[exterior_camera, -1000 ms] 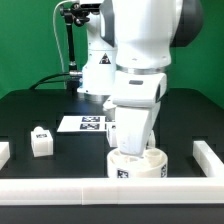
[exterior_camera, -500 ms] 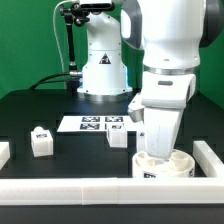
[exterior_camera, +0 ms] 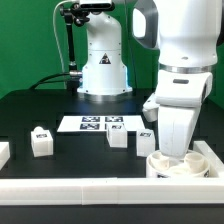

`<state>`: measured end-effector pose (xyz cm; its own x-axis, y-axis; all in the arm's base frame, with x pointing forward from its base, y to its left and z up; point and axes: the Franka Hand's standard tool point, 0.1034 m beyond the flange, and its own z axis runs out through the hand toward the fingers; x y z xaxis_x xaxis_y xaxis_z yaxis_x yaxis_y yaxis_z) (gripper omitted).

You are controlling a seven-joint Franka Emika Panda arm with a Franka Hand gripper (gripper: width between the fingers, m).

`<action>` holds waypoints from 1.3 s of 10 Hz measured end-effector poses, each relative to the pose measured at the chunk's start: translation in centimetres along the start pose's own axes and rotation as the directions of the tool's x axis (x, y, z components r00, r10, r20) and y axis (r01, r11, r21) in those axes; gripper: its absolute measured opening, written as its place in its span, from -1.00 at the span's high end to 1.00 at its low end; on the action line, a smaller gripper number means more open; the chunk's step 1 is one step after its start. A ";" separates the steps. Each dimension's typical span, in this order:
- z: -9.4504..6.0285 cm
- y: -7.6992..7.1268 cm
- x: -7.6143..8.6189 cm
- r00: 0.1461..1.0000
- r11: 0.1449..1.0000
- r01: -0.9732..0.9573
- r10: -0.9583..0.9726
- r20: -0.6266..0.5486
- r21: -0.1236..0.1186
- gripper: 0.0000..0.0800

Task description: Assemble stool

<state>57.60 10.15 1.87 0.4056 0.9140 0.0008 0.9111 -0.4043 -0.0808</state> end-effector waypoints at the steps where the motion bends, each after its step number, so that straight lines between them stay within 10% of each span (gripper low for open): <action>1: 0.0 0.0 0.0 1.000 1.000 0.000 0.000 0.000 0.000 0.91; 2: 0.0 0.0 0.0 1.000 1.000 -0.001 0.001 0.000 0.000 0.91; 4: 0.0 0.0 -0.1 1.000 1.000 -0.001 0.001 0.000 0.000 0.00; 5: 0.0 0.0 -0.1 1.000 1.000 -0.001 0.001 0.000 0.000 0.00; 6: -0.1 0.0 -0.1 1.000 1.000 -0.005 0.005 0.000 0.000 -0.43; 10: -3.7 -1.8 -0.9 0.998 0.998 -0.057 0.057 -0.003 -0.030 -0.61; 13: -5.8 -0.5 -5.4 0.999 0.998 -0.043 0.043 0.010 -0.046 -0.62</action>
Offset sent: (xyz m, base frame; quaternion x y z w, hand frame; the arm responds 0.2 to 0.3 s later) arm 0.0000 0.0000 0.0000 0.0000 0.0000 0.0000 1.0000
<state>55.34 5.25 7.67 0.4440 0.8959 -0.0126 0.8952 -0.4442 -0.0348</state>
